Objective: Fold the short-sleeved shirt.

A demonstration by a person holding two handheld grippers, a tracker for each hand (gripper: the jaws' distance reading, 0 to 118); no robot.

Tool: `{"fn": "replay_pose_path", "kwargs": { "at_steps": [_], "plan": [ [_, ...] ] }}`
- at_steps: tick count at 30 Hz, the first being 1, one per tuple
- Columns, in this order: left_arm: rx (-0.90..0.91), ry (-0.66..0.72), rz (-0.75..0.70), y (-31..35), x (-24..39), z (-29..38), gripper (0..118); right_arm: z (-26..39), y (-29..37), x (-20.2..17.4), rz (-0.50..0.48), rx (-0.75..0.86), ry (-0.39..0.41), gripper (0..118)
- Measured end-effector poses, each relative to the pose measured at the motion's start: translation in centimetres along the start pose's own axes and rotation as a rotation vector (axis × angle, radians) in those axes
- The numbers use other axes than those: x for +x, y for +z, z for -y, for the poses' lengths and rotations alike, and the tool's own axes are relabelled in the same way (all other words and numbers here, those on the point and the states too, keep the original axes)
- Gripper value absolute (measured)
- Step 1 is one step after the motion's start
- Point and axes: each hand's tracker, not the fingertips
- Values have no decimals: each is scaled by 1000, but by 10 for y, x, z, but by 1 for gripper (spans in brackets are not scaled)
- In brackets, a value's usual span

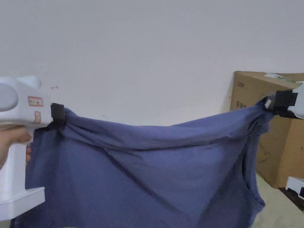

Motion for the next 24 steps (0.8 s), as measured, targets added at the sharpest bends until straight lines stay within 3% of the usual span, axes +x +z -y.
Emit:
{"fn": "replay_pose_path", "kwargs": {
  "at_steps": [8,13,18,24],
  "plan": [
    [66,37,24,-79,7,-83,13,-66,-79,-13,41,96,54,5],
    [107,52,55,-113,12,-98,13,-81,-96,-13,61,180,63,5],
    [87,51,62,-136,18,-68,13,-56,-93,-6,66,176,95,5],
    [-105,-4,31,-143,15,17,13,17,-69,10,51,19,118,5]
  ]
}}
